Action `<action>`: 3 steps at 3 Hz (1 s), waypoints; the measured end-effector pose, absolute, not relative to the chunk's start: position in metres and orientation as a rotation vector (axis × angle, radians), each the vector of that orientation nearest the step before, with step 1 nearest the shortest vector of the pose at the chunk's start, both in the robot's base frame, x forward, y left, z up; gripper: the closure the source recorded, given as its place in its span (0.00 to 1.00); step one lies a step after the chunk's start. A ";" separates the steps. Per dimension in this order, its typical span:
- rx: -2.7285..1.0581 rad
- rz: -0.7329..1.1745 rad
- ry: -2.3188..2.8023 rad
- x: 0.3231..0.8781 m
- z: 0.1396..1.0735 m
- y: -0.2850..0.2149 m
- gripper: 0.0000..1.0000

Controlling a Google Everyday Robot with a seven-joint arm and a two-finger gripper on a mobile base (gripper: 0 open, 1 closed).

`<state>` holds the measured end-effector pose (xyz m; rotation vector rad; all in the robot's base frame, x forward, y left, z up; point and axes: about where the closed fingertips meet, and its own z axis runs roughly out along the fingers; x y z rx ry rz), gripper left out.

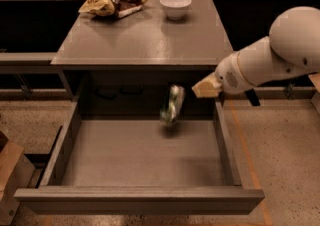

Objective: Place green can into top drawer

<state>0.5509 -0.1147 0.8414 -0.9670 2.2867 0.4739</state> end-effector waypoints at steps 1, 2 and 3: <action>-0.931 0.526 2.388 0.504 0.805 -0.123 1.00; -0.883 0.593 2.512 0.458 0.760 -0.125 1.00; -0.849 0.602 2.575 0.438 0.739 -0.129 0.84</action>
Offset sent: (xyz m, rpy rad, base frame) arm -0.1519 -0.0155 -0.1395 0.0061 0.4033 -0.0975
